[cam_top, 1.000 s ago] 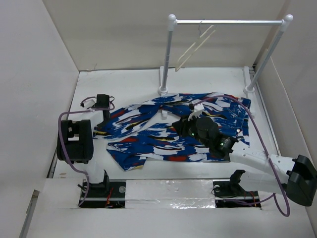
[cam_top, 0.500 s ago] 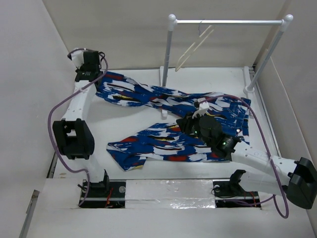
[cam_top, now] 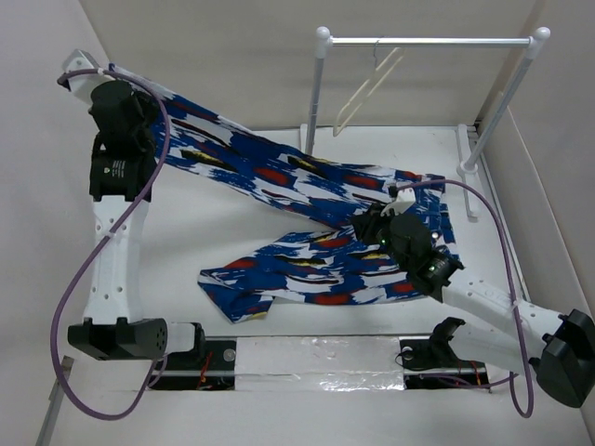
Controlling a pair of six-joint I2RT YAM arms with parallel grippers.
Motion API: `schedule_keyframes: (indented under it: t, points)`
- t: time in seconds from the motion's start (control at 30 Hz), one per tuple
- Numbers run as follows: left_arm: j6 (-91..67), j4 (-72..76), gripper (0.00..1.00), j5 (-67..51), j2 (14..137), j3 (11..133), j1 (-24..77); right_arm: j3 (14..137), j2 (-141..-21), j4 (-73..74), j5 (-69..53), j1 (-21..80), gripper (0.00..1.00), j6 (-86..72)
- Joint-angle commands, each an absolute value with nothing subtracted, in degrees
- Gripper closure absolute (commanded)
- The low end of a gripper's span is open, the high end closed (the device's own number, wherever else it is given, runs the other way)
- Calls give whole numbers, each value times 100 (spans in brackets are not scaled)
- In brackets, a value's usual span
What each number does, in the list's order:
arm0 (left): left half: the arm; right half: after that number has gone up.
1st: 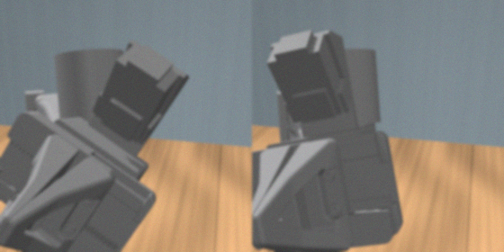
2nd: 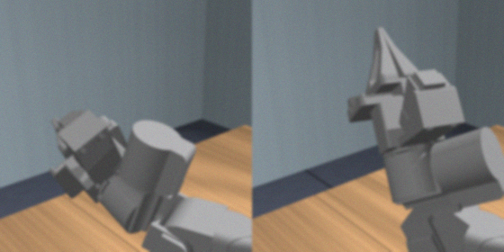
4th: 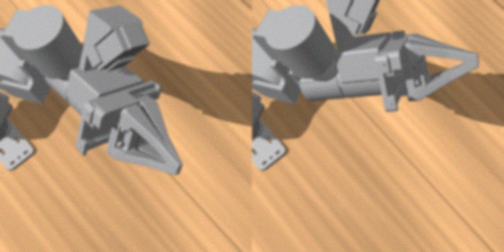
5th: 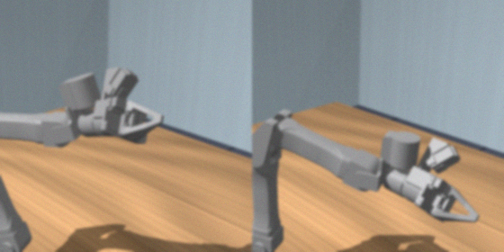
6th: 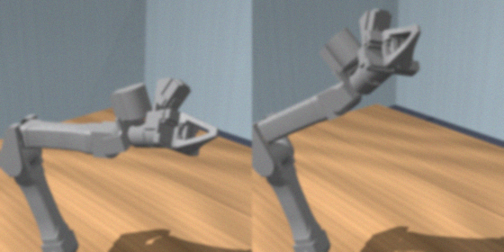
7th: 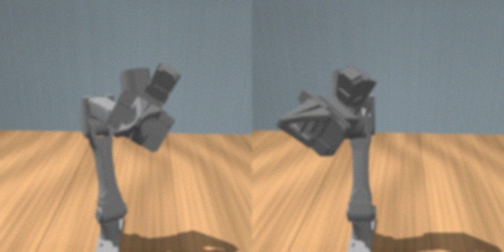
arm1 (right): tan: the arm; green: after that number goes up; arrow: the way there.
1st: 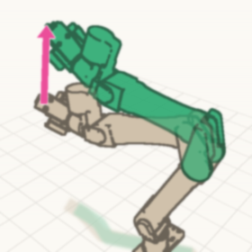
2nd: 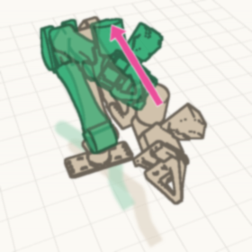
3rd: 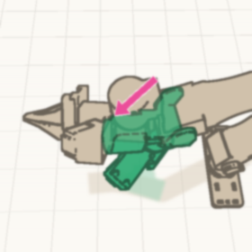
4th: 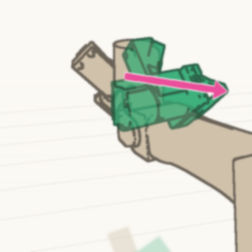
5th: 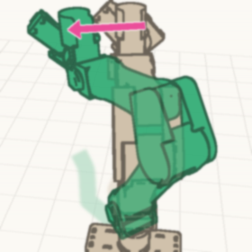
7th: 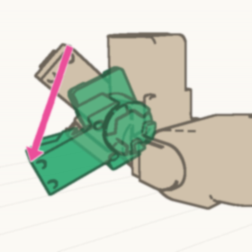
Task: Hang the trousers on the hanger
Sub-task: Flatten out the trousers at the center of the board.
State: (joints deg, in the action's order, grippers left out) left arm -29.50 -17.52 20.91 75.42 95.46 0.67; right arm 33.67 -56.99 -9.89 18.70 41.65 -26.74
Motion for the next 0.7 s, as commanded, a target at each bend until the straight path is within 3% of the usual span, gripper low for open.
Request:
schedule_keyframes:
  t: [0.0,0.2,0.67]
  points:
    - [-2794,-1781,100,2365,7558,10142,35,3375,-5730,-1345,1802,4157,70,-2760]
    - [-3190,-1670,100,1460,7154,9554,35,3375,-5599,-1283,1916,4104,70,-2751]
    - [-2778,-1345,100,2688,8296,8702,-834,3313,-5555,-1257,1837,3894,70,-2795]
